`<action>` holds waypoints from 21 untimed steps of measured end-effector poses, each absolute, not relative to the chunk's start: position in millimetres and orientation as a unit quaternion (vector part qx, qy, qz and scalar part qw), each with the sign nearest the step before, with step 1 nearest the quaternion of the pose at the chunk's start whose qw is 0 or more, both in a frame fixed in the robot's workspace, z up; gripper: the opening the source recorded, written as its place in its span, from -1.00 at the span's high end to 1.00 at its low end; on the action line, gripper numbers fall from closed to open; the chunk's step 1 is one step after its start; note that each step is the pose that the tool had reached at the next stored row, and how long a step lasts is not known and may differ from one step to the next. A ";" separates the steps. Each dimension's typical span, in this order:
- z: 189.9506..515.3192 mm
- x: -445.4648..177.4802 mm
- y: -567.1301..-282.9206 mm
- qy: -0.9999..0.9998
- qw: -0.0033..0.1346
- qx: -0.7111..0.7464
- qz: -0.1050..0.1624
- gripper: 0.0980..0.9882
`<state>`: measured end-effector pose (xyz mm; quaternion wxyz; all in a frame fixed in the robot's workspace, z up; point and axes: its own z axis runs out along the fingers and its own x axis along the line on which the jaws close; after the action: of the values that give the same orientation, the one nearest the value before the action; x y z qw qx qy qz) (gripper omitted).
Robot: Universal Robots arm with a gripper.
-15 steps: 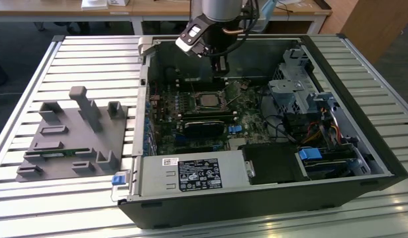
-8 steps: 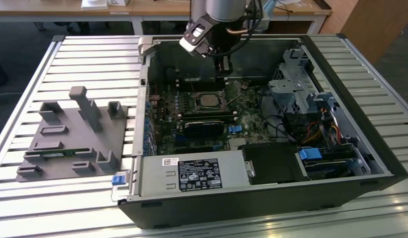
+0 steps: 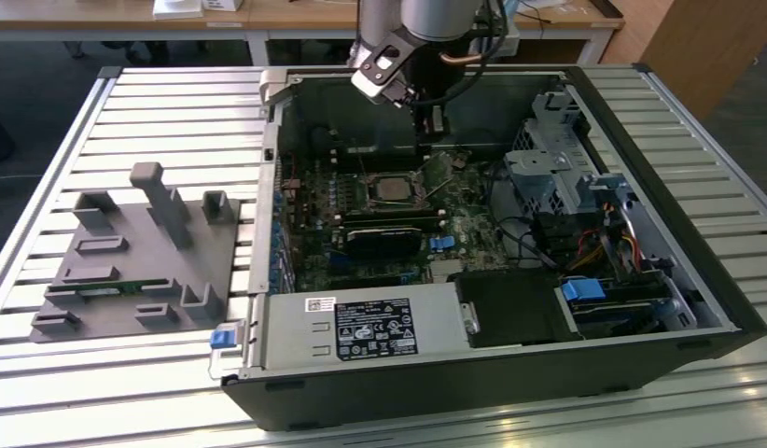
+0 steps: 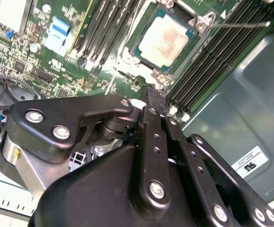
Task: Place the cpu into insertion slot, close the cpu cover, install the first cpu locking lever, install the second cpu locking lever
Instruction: 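Close the cpu cover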
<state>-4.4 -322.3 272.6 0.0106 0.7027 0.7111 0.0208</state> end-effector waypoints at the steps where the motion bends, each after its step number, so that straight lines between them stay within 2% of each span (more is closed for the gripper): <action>1: 272.6 -2.5 -322.3 0.711 0.010 0.703 0.021 0.98; 21: 272.2 33.4 -322.3 0.711 0.007 0.703 0.017 0.98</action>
<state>33.4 -322.3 272.2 0.0066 0.7028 0.7111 0.0169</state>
